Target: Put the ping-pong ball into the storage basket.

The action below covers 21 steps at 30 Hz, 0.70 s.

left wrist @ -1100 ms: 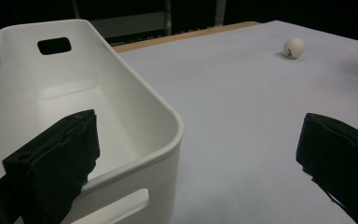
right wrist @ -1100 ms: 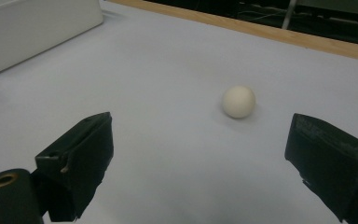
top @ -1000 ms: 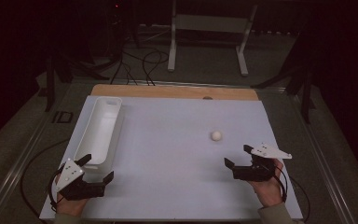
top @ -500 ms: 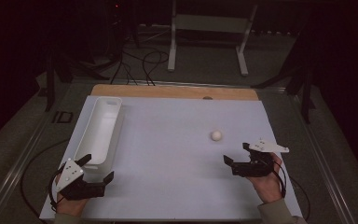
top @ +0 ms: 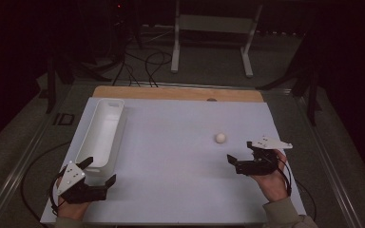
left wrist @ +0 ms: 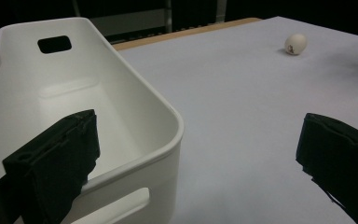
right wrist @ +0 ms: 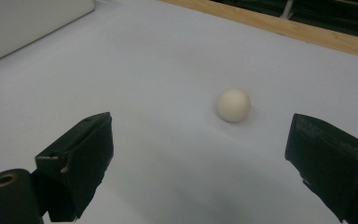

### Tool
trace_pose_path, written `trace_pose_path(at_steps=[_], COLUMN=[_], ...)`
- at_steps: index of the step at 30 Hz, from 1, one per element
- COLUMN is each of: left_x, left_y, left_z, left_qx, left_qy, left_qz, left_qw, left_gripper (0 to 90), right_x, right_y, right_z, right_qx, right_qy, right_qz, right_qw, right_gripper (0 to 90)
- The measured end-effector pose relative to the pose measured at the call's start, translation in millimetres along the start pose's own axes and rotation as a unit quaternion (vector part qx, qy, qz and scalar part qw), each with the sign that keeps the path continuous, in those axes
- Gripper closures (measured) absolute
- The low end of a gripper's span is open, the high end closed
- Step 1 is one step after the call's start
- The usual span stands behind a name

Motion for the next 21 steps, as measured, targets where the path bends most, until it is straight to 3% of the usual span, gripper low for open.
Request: trace_pose_path(at_steps=[21], left_x=[0.0], left_y=[-0.1], left_z=[0.2], left_qx=[0.001], left_qy=[-0.001], left_qz=[0.001], left_qw=[1.0], left_gripper=[0.1], right_x=[-15.0], right_y=[5.2], right_z=[-5.1], right_qx=[0.011], right_qy=[-0.017], right_qz=[0.01], right_qw=[0.9998], right_gripper=[6.9])
Point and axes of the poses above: each handheld gripper's, and its own axes: z roughly backward along the jaws, x roughly out of its underside, y roughly to its right, the point moved 8 cm from there along -z, roughly forward along the jaws, and after that the axes turned 7 degrees about -y, right-handed, at the moved point
